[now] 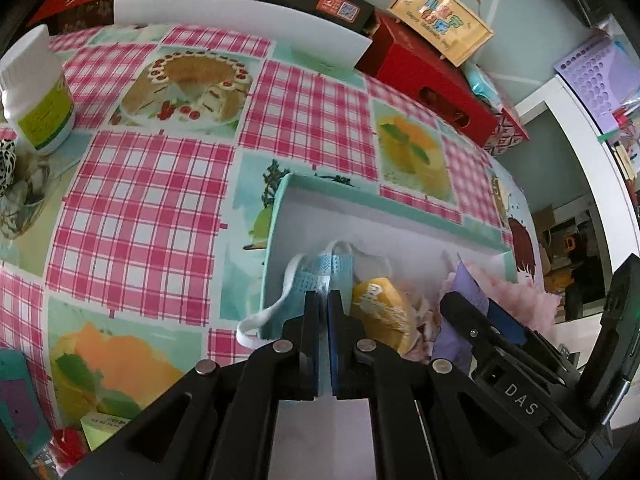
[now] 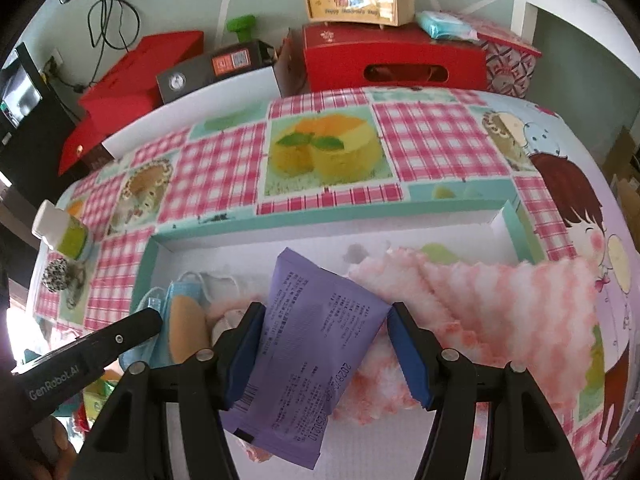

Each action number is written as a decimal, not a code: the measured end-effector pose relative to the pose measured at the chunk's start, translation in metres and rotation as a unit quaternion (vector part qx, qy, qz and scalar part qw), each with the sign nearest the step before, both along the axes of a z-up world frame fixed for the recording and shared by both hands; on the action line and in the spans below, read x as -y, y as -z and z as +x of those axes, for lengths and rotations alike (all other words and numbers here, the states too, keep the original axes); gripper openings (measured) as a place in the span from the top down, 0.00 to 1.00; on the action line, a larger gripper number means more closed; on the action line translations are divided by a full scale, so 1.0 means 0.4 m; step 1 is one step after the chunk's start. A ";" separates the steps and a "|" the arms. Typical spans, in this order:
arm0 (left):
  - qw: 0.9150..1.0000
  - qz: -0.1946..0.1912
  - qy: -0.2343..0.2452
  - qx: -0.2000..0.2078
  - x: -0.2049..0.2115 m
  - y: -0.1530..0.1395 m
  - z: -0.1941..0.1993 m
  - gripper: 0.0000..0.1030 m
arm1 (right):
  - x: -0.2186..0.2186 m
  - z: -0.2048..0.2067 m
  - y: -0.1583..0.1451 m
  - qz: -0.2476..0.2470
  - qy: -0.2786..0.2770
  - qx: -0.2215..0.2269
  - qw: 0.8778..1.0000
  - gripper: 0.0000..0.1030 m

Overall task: Organize soft objects
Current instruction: 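Carry the purple packet with the right gripper over the tray while the left carries the mask there, then open the left gripper to drop the mask in the tray while the right releases the purple packet, then move both grippers away from the tray toward the green tissue packs and teal box, then lower the right gripper around a green tissue pack while the left approaches the teal box, then grasp and lift the leopard scrunchie with the left gripper while the right lifts the tissue pack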

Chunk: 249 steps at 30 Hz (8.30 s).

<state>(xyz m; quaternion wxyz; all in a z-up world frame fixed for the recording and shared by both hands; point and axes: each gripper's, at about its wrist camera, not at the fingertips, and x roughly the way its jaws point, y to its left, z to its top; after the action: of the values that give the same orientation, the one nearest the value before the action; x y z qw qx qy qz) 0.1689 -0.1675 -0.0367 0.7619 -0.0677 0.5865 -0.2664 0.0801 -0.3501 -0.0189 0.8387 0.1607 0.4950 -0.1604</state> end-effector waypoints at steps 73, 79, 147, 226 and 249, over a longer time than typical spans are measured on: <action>0.986 0.122 -0.057 0.097 -0.072 -0.099 0.025 0.10 | -0.041 -0.002 -0.085 -0.084 -0.011 -0.003 0.996 0.00; 0.982 0.119 -0.059 0.134 -0.109 -0.170 0.013 0.10 | -0.075 -0.014 -0.147 -0.104 -0.022 0.017 0.994 0.00; 0.948 0.125 -0.282 0.084 -0.685 -0.162 -0.009 0.10 | -0.637 -0.022 0.049 -0.149 -0.395 -0.074 0.903 0.00; 0.976 0.130 -0.174 -0.020 -0.538 -0.061 0.306 0.78 | -0.507 0.196 0.065 0.014 -0.298 -0.022 0.954 0.35; 0.963 -0.007 -0.195 0.184 -0.464 -0.372 0.071 0.79 | -0.409 0.094 -0.203 -0.018 -0.241 0.106 0.965 0.35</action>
<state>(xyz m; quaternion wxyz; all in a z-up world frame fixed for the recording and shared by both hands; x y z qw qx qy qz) 0.1974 0.0179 0.1122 0.8936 -0.1359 0.4094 -0.1242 0.1176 -0.1867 0.0623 0.9031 0.0376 0.4242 0.0557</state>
